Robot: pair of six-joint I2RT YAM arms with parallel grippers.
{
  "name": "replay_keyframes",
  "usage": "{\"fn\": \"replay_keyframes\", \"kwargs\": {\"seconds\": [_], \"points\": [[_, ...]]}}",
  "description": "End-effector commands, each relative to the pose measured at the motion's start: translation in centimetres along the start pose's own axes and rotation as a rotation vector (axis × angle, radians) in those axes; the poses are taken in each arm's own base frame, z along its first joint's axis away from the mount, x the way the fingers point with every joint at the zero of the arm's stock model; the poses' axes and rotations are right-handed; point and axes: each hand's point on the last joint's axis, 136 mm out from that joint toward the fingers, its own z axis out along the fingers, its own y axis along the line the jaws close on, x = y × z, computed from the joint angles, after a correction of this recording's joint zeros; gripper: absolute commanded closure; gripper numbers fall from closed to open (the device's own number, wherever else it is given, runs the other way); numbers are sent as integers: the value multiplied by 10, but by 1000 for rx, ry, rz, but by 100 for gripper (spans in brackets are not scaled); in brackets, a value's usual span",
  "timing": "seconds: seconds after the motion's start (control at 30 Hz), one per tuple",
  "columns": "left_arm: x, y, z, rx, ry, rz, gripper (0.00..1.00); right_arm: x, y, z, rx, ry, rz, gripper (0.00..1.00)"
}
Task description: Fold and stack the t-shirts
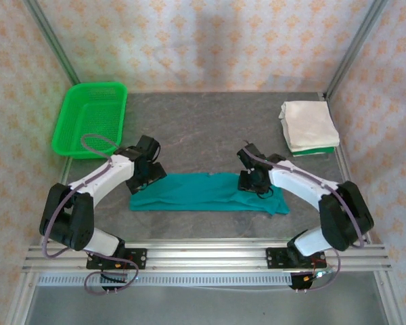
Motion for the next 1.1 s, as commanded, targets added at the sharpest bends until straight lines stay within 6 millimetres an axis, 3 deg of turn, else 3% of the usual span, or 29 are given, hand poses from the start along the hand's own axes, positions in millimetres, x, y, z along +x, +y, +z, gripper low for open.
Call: {"fn": "replay_keyframes", "kwargs": {"seconds": [0.0,0.07,0.13,0.3,0.47,0.6,0.73,0.83,1.07], "points": [[3,4,7,-20,1,1,11,-19,10,0,20,-51,6,71],[4,5,9,-22,4,0,11,-20,12,1,35,-41,-14,90],[6,7,11,-27,8,-2,11,-21,20,-4,29,-51,-60,100],[8,9,14,-30,10,-7,11,-16,48,-16,-53,-66,-193,100],[7,6,13,-22,12,-4,11,-3,61,-8,-68,-16,-265,100],[6,-5,7,13,4,20,11,-3,58,-9,-45,-22,-242,79],[12,-38,-3,119,-6,77,12,-18,49,-34,-35,-132,-193,50],[24,-74,-15,219,-7,147,12,-29,33,-51,-47,-205,-100,39],[79,-179,-35,469,43,391,21,-31,-43,-55,-103,-278,311,37]]}}
